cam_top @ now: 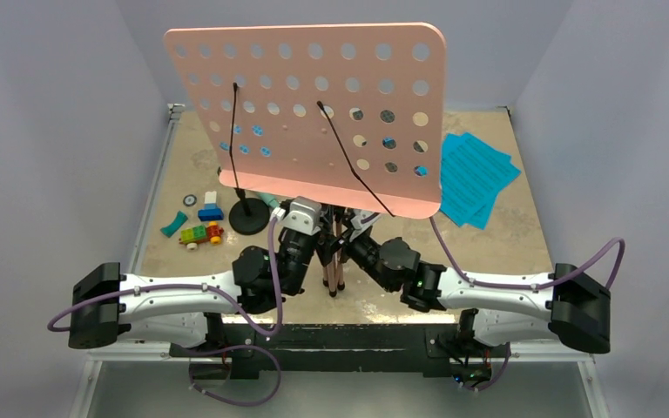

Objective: Pack up the instrument practice props

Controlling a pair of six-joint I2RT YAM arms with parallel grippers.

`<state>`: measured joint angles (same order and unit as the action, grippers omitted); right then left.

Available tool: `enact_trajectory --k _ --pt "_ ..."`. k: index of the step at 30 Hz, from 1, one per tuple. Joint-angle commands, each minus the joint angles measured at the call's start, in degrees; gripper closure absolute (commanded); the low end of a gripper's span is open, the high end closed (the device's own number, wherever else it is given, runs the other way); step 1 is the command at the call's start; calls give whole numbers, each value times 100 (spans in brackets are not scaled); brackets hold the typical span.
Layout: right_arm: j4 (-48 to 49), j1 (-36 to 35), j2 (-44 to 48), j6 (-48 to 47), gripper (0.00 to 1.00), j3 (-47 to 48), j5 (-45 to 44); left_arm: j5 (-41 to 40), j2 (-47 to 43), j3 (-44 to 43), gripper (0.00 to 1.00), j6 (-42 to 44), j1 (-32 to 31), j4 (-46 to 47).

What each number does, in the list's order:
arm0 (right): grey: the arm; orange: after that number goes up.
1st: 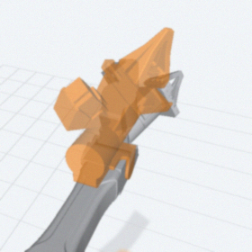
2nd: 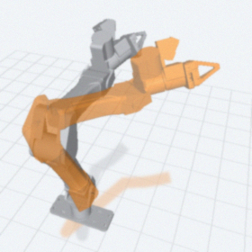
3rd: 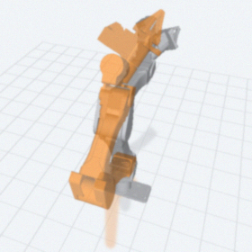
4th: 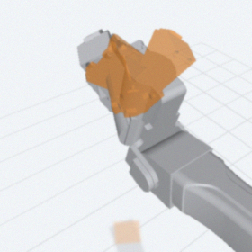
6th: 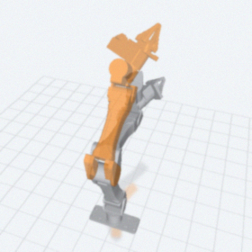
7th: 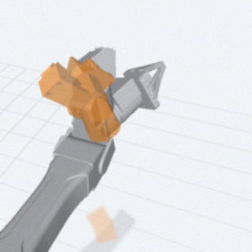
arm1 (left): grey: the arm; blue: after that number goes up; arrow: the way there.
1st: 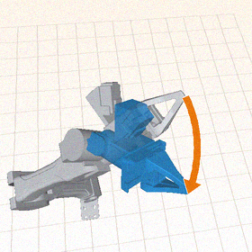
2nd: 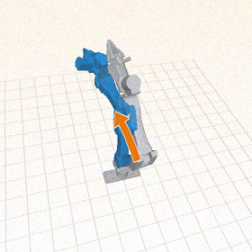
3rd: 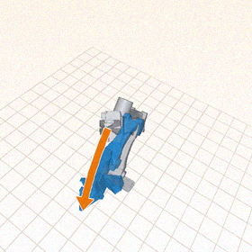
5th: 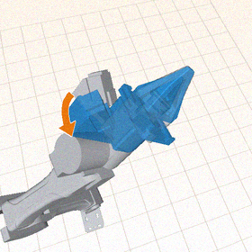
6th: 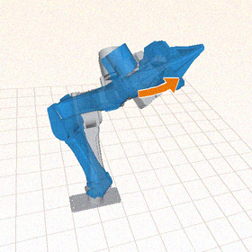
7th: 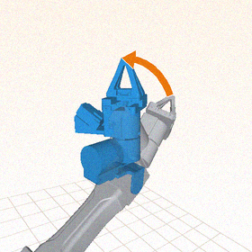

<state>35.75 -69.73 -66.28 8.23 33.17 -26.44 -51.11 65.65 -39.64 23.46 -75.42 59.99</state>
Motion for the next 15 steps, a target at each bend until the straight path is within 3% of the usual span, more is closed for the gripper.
enact_trajectory --k 1,3,5,10,15 --pt "493 -14 -223 -310 20 439 -20 176 -10 -53 100 541 -58 283" --pt "514 -1 -289 -302 26 466 80 172 4 -55 100 549 -68 291" --pt "502 19 -315 -246 39 461 193 156 1 -45 100 552 -78 302" --pt "575 21 -167 -155 97 294 228 145 -2 -42 100 630 -78 368" --pt "-40 21 172 -143 100 537 274 82 120 -132 100 1013 -77 688"
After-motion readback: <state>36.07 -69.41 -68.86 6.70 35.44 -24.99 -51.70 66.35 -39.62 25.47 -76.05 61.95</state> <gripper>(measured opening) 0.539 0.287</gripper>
